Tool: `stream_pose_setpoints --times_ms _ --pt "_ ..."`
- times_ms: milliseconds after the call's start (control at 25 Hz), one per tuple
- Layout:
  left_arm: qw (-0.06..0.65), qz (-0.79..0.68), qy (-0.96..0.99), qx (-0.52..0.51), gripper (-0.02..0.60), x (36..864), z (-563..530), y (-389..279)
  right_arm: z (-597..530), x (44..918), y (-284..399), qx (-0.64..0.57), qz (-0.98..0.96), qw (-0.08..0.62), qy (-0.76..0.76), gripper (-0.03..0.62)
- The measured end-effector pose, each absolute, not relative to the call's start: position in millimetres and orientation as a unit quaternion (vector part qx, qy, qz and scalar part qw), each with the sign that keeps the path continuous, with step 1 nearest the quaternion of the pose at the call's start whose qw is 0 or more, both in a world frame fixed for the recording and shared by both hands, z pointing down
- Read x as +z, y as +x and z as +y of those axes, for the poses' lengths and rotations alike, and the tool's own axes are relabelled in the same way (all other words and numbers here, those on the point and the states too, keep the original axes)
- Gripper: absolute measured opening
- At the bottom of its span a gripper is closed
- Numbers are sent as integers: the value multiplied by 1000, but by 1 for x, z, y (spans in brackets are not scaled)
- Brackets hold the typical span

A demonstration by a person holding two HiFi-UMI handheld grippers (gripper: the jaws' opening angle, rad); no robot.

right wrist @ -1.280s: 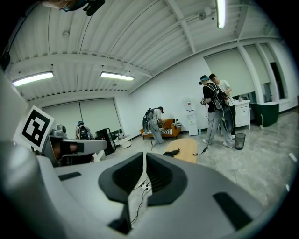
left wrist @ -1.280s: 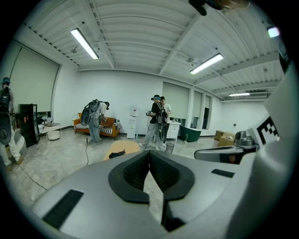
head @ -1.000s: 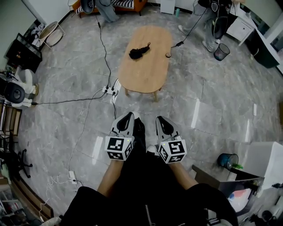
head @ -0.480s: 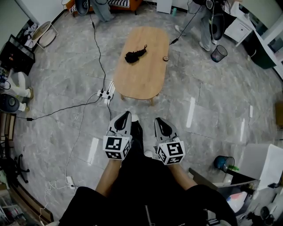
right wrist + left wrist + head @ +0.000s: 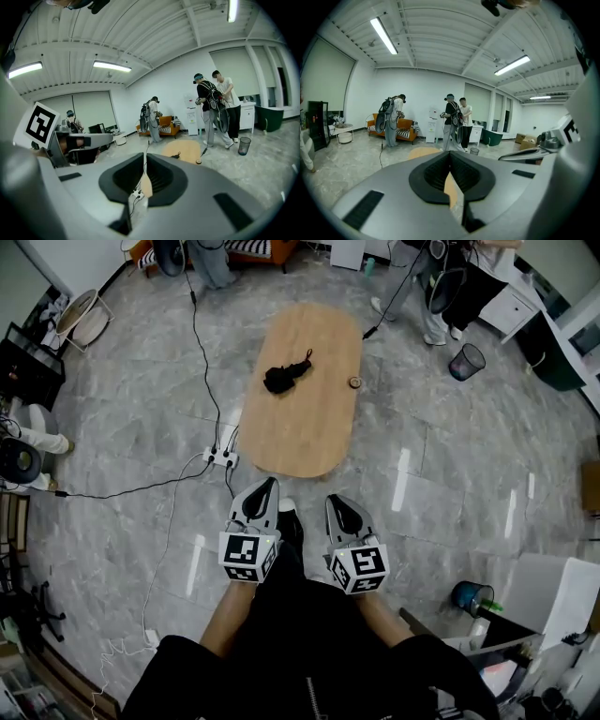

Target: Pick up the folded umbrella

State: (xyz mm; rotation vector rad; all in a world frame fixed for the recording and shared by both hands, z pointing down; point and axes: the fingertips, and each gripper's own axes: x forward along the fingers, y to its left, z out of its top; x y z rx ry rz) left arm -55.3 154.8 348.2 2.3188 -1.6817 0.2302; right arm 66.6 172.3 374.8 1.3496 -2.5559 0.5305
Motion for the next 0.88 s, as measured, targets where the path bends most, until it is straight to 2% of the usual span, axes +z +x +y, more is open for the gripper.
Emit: stream_pose_setpoints --times_ms 480,880 --pt "154 -545 819 90 14 360 16 -114 36 369 0 181 -858 120 466 28" --pt "149 -521 835 90 14 361 -54 -141 -27 368 -22 180 -845 123 488 28"
